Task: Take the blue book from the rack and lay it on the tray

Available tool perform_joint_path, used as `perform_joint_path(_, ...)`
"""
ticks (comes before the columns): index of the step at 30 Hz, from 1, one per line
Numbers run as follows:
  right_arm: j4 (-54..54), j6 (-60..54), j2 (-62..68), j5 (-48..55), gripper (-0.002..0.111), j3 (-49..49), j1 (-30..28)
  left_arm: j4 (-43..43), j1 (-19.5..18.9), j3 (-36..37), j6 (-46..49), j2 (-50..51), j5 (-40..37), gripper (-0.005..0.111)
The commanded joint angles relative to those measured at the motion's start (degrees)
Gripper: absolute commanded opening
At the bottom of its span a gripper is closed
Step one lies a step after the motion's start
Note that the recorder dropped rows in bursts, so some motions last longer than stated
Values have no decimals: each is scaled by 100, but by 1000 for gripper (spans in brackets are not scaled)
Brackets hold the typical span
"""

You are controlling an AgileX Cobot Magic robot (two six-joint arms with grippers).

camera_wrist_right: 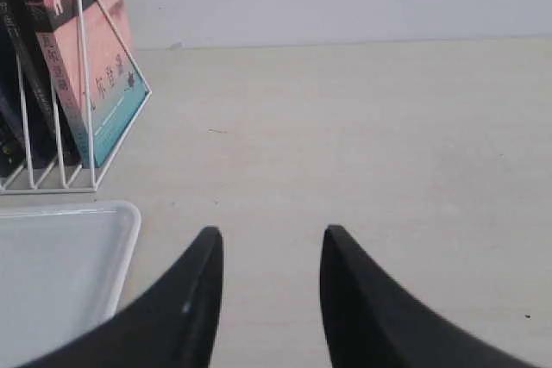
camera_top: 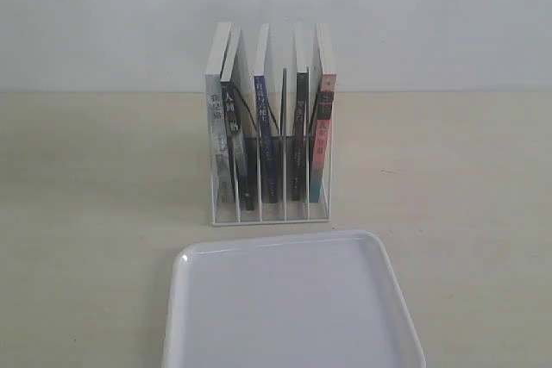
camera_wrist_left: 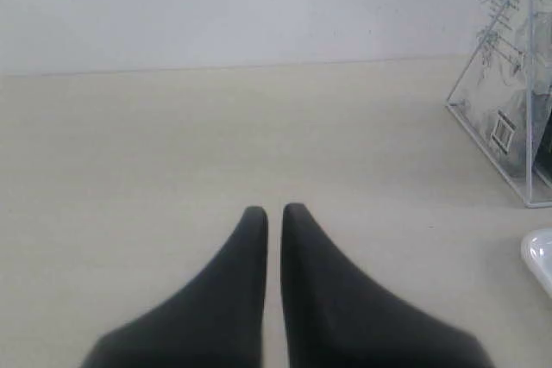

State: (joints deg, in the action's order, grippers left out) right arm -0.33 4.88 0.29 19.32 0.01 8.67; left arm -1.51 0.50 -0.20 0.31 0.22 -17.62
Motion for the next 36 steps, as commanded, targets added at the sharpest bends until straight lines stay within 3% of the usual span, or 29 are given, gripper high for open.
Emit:
perform_joint_path(1, -20, -30, -29, -20, 37, -1, -12, 43, 6, 20, 21, -22, 21, 5)
perform_joint_path(13, -18, -177, -29, -2661, 37, -1, -12, 43, 6, 20, 21, -22, 21, 5)
perform_joint_path(16, -18, -177, -29, -3874, 37, -1, -12, 43, 6, 20, 21, -22, 21, 5)
perform_joint_path(18, -18, 32, -29, -5378, 37, -1, -12, 43, 6, 20, 21, -22, 21, 5)
perform_joint_path(21, 224, 531, -29, -6248, 37, -1, -12, 43, 6, 20, 21, -22, 21, 5)
perform_joint_path(23, 462, 576, -29, -6260, 37, -299, -12, 43, 6, 20, 21, -22, 21, 5)
perform_joint_path(25, 625, 549, -7, -5988, 37, -1011, -12, 43, 6, 20, 21, -22, 21, 5)
perform_joint_path(27, 478, 504, 516, -4651, 37, -2023, -12, 43, 6, 20, 21, -22, 21, 5)
perform_joint_path(29, -263, 476, 1356, -2716, 37, -3043, -12, 43, 6, 20, 21, -22, 21, 5)
perform_joint_path(30, -434, 476, 1969, -1276, 37, -3517, -12, 43, 6, 20, 21, -22, 21, 5)
perform_joint_path(33, -444, 489, 3378, 1528, 37, -4286, -12, 43, 6, 20, 21, -22, 21, 5)
perform_joint_path(36, -444, 556, 3972, 1996, 37, -4314, -12, 43, 6, 20, 21, -22, 21, 5)
